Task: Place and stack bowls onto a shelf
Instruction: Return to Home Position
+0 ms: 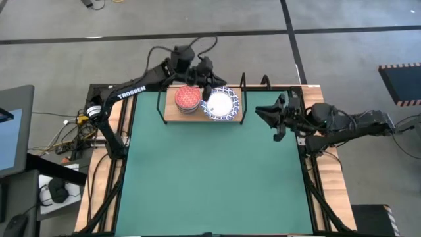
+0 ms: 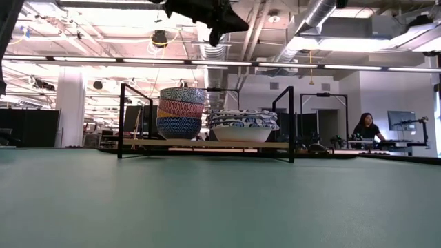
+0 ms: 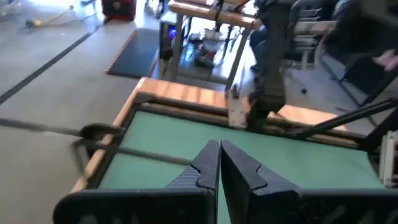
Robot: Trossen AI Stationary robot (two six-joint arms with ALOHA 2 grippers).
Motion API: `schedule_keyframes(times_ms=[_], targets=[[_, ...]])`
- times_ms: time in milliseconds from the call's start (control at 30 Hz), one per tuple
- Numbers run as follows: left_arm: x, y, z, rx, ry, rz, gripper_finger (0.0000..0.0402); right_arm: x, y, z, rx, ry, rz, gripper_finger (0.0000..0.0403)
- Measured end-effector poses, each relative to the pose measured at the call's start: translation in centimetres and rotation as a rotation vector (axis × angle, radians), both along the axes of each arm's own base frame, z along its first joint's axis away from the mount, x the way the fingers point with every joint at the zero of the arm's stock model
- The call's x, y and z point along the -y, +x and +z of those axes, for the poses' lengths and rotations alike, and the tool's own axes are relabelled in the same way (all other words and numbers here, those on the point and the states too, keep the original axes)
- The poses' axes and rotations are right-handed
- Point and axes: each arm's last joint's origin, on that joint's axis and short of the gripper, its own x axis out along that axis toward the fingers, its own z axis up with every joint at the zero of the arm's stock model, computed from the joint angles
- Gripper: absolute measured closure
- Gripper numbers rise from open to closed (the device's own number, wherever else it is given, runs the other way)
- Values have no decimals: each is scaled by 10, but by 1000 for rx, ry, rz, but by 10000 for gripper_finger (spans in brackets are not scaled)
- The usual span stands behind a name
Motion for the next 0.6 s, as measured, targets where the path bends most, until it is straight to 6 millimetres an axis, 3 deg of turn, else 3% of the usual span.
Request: schedule_keyframes(times_ms=[133,267,467,600], targets=[[16,9,-17,25,-27,-34,401,-2,2,-25,49,9,74,331],[28,16,-23,56,-34,-72,401,-2,2,-40,72,47,83,350],[38,8,-6,105,62,-109,401,0,7,-63,-123,52,-13,365],[38,-6,11,143,117,-89,401,-2,6,-60,-95,23,9,376]])
